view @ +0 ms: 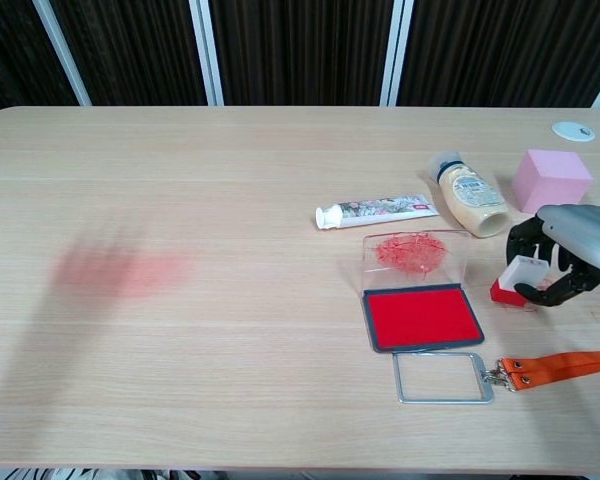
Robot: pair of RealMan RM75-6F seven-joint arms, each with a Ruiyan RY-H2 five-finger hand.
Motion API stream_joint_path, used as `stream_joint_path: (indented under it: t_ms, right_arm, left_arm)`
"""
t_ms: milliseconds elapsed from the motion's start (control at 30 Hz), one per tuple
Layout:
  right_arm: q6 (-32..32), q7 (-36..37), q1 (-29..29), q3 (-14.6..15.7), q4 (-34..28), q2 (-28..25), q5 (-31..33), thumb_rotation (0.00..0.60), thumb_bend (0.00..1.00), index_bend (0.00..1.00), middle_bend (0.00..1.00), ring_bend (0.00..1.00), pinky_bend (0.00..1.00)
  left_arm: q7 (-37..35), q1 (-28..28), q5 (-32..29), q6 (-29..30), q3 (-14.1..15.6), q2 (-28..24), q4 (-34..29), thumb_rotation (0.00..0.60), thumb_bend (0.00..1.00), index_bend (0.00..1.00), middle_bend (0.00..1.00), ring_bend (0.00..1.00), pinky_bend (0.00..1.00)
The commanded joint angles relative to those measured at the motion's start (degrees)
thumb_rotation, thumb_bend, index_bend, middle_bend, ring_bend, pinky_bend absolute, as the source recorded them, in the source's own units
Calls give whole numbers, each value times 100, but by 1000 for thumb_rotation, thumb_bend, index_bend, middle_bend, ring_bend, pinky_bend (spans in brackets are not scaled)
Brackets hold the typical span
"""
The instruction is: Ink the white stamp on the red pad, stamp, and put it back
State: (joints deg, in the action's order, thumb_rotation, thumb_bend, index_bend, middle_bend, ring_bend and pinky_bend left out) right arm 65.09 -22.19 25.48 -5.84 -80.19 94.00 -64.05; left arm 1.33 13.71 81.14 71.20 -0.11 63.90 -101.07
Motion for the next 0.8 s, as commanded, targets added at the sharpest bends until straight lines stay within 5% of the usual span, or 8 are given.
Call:
stream_joint_path:
  t_ms: [33, 800]
  right_arm:
    - [-19, 14, -3, -13, 29, 18, 3, 600, 519, 753, 582, 452, 465]
    - [-86, -6, -42, -89, 271, 155, 40, 600, 472, 715, 554, 429, 461]
  left_arm:
    - [5, 1, -8, -5, -1, 0, -5, 600, 12, 0, 0, 0, 0]
    - [58, 9, -76, -38, -20, 14, -8, 600, 12, 0, 0, 0, 0]
